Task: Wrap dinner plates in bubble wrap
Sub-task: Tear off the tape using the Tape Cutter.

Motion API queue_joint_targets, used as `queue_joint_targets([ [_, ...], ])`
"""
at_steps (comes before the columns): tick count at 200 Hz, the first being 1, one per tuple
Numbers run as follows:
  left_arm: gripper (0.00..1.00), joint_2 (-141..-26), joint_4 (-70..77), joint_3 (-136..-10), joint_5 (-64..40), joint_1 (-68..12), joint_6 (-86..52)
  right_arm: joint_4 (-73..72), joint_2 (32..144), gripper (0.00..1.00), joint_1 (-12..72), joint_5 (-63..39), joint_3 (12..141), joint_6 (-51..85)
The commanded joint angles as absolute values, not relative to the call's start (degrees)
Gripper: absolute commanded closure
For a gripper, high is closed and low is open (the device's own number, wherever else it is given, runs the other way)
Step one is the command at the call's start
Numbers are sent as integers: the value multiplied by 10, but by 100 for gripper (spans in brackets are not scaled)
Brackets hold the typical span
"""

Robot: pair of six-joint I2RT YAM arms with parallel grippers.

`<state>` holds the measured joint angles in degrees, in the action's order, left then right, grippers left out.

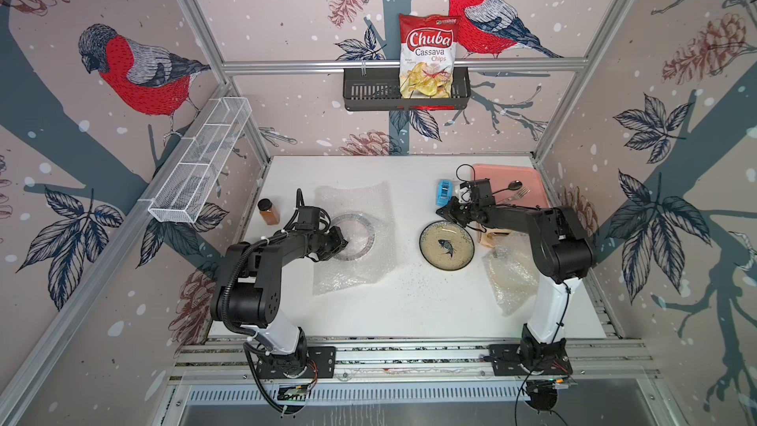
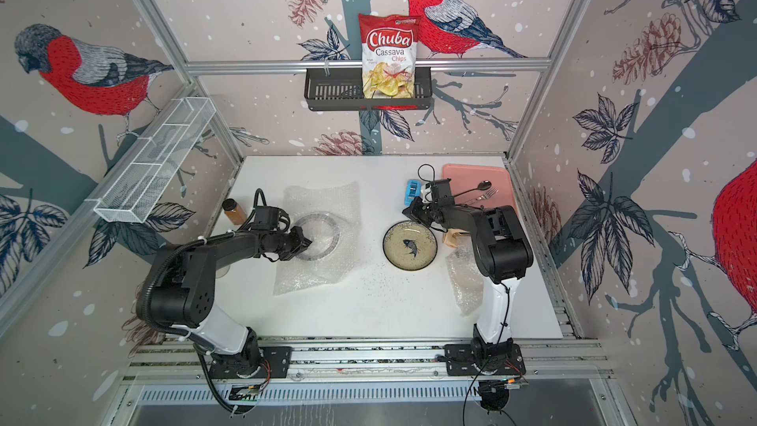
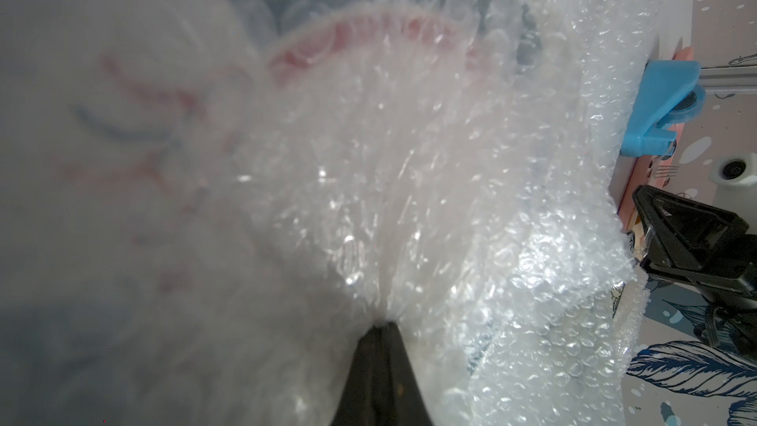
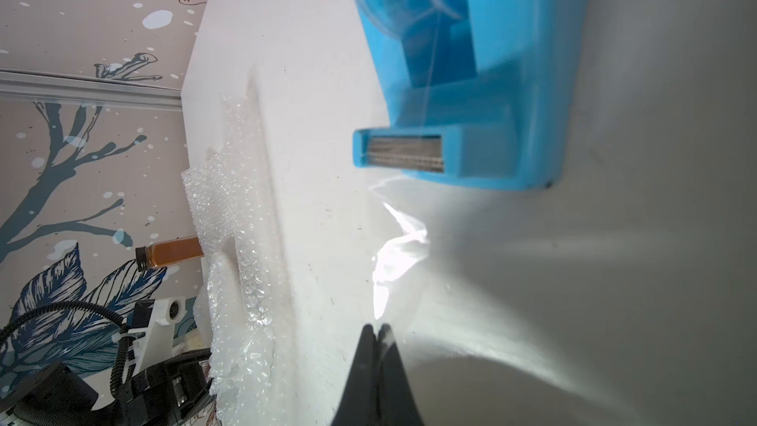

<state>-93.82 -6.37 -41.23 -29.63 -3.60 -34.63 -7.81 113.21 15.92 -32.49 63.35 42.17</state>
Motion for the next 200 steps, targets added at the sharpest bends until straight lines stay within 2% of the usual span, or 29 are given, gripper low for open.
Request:
queue_joint_targets([
  [1, 100, -953, -191, -400, -203, -35, -345, -45, 1144, 100, 158, -306, 649, 409],
  [53, 100, -960, -190, -405, -203, -35, -342, 33, 1178, 100, 159, -251, 666, 407],
  [113, 100, -962, -190, -409, -203, -35, -341, 65, 1151, 100, 158, -179, 624, 430],
  [167, 100, -957, -192, -409, -203, -33, -341, 67, 1139, 100, 152, -167, 579, 433],
  [200, 100, -955, -188, -404, -205, -33, -341, 72, 1103, 100, 150, -166, 601, 396],
])
